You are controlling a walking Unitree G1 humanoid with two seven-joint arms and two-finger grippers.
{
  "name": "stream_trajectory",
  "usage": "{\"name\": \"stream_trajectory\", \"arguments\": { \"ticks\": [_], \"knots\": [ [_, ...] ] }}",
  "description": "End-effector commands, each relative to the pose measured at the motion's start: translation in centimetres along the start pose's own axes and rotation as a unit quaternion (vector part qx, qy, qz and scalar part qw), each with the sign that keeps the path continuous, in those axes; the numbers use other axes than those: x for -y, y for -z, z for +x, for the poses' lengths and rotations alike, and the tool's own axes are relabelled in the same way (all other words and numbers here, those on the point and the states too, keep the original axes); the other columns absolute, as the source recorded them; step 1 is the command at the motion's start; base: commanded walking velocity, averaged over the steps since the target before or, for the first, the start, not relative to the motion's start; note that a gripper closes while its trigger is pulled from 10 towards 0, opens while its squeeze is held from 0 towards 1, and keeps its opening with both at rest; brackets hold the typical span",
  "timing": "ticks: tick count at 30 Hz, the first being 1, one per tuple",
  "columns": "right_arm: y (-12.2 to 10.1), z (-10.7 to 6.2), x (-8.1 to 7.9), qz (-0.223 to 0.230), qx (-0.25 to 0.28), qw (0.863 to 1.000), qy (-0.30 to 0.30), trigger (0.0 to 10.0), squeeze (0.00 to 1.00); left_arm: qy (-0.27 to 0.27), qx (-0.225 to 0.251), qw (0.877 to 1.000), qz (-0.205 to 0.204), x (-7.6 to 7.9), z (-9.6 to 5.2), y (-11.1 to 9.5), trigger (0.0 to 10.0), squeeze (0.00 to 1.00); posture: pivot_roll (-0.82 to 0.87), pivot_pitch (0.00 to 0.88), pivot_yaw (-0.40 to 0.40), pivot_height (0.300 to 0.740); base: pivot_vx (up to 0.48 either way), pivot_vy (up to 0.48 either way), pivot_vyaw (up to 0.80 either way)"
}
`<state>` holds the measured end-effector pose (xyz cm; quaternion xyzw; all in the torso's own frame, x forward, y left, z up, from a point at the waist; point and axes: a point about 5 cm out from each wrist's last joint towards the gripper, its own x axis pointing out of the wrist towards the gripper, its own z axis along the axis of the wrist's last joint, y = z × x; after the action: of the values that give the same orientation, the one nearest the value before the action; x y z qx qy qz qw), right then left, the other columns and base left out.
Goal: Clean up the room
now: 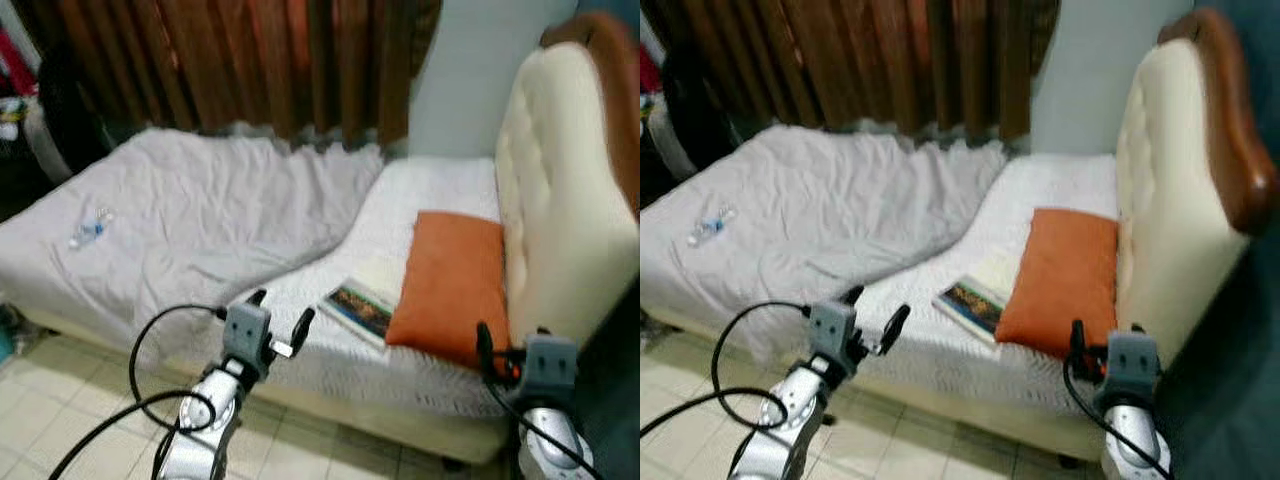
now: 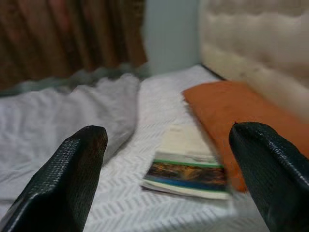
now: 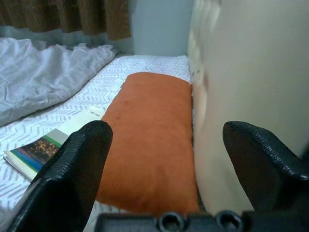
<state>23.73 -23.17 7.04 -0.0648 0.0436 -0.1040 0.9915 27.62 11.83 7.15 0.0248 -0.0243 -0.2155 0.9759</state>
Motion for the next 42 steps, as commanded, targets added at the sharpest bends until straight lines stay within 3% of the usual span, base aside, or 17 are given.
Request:
{"name": "stream_trajectory", "arguments": {
  "ticks": [1, 9, 12, 16, 17, 19, 20, 22, 25, 28, 31, 42],
  "knots": [
    [0.2, 0.4, -0.9, 0.004, -0.008, 1.0, -0.022, 10.0, 0.0, -0.016, -0.025, 1.0, -0.005, -0.9, -0.4, 0.9, 10.0, 0.0, -0.14, 0.0, 0.047, 0.74, 0.0, 0.48, -0.79],
    [0.5, 0.5, -2.0, -0.001, -0.023, 0.998, -0.059, 10.0, 0.0, -0.012, -0.039, 0.999, -0.027, -0.4, -0.9, 1.9, 10.0, 0.0, -0.14, 0.033, 0.029, 0.74, 0.0, 0.48, -0.79],
    [1.0, 0.0, -1.4, 0.006, -0.033, 0.998, -0.049, 10.0, 0.0, -0.016, -0.04, 0.998, -0.043, -0.5, -1.1, 2.2, 10.0, 0.0, -0.13, 0.055, -0.015, 0.74, 0.0, 0.48, -0.5],
    [1.7, -1.9, 0.0, 0.071, -0.048, 0.996, -0.037, 10.0, 0.0, -0.026, -0.023, 0.999, -0.025, 0.0, -3.7, 2.2, 10.0, 0.0, -0.13, 0.063, -0.057, 0.74, 0.0, 0.48, 0.0],
    [1.7, -2.6, 0.2, 0.072, -0.048, 0.995, -0.047, 10.0, 0.0, -0.027, -0.02, 0.999, -0.02, 0.2, -4.9, 2.1, 10.0, 0.0, -0.12, 0.062, -0.062, 0.74, 0.0, 0.48, 0.0],
    [1.7, -2.6, 0.2, 0.072, -0.048, 0.995, -0.047, 10.0, 0.0, -0.027, -0.02, 0.999, -0.02, 0.2, -4.9, 2.1, 10.0, 0.0, -0.12, 0.062, -0.062, 0.74, 0.0, 0.48, 0.0],
    [1.8, -3.1, 0.3, 0.07, -0.048, 0.995, -0.055, 10.0, 0.0, -0.027, -0.018, 0.999, -0.019, 0.5, -5.6, 2.0, 10.0, 0.0, -0.12, 0.062, -0.063, 0.74, 0.0, 0.48, 0.0],
    [2.1, -4.4, 0.8, 0.052, -0.058, 0.995, -0.069, 10.0, 0.0, -0.04, -0.031, 0.999, 0.018, 0.4, -7.1, 1.5, 10.0, 0.0, -0.09, 0.052, -0.059, 0.74, 0.0, 0.174, 0.0],
    [2.5, -4.0, 0.4, 0.04, -0.063, 0.994, -0.081, 10.0, 0.0, -0.044, -0.021, 0.999, 0.021, 0.3, -6.2, 0.7, 10.0, 0.0, -0.08, 0.036, -0.051, 0.74, 0.0, 0.0, 0.0],
    [2.1, -2.2, -0.3, 0.041, -0.051, 0.994, -0.088, 10.0, 0.0, -0.067, -0.014, 0.998, -0.013, -0.4, -4.7, 0.5, 10.0, 0.0, -0.08, 0.02, -0.042, 0.74, 0.389, 0.247, 0.0],
    [1.3, -0.5, -1.1, 0.052, -0.037, 0.993, -0.099, 10.0, 0.0, -0.071, -0.013, 0.997, -0.006, -0.9, -3.6, 0.5, 10.0, 0.0, -0.08, 0.021, -0.035, 0.74, 0.405, 0.256, 0.0],
    [1.6, 0.9, -2.5, 0.07, -0.047, 0.99, -0.115, 10.0, 0.0, -0.07, -0.041, 0.997, 0.006, -1.4, -3.2, 1.2, 10.0, 0.0, -0.08, 0.029, -0.01, 0.74, 0.412, 0.245, 0.0]
  ]
}}
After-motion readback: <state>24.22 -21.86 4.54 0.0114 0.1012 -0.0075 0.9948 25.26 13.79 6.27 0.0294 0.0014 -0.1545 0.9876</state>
